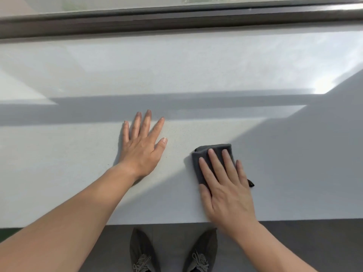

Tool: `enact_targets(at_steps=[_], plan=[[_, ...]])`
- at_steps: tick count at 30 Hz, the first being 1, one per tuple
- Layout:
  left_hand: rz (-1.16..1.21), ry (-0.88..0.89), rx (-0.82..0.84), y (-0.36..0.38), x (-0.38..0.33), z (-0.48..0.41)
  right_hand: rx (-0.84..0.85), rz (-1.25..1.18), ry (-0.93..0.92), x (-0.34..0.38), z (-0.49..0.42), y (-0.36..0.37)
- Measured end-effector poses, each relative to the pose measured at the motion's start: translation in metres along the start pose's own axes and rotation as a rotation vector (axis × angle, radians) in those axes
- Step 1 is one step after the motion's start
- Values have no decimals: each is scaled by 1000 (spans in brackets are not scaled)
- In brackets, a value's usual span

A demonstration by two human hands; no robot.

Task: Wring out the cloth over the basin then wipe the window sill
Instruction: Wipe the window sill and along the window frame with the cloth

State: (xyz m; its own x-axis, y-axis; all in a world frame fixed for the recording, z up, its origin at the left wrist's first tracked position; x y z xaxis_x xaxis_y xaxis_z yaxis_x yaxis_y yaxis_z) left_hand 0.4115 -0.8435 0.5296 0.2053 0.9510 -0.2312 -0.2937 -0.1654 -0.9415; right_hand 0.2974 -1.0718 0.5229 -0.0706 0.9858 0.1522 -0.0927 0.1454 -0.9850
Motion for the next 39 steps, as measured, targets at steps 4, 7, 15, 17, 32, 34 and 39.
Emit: enact_targets(at_steps=[4, 7, 15, 17, 32, 34, 39], plan=[[-21, 1, -11, 3, -1, 1, -26, 1, 369, -44, -36, -9], [-17, -12, -15, 3, -3, -1, -45, -37, 254, 14, -17, -3], [38, -13, -2, 0, -3, 0, -8, -15, 19, -16, -65, -5], [7, -13, -3, 1, -4, 1, -21, -32, 197, -36, -106, -13], [-26, 8, -25, -29, -5, -42, 4, -68, 405, -47, -185, -28], [8, -2, -42, -32, -3, -68, -30, -71, 274, -5, -183, -23], [79, -51, -45, -34, 3, -118, 65, -17, -66, 6, -179, -19]])
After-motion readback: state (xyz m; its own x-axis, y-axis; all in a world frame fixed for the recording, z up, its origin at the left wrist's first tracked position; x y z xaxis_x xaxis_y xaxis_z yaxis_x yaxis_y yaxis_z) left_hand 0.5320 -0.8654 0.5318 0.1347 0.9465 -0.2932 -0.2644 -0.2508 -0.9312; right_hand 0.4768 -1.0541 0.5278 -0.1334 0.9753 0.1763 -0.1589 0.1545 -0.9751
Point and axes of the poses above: each hand's wrist, its own z-axis away from the middle knuckle, its own y-axis out of the palm, x = y × z, the point moved 2 cm from there along -z, towards the middle knuckle, and after that the axes turned 7 degrees about y, right-handed, at the moved point
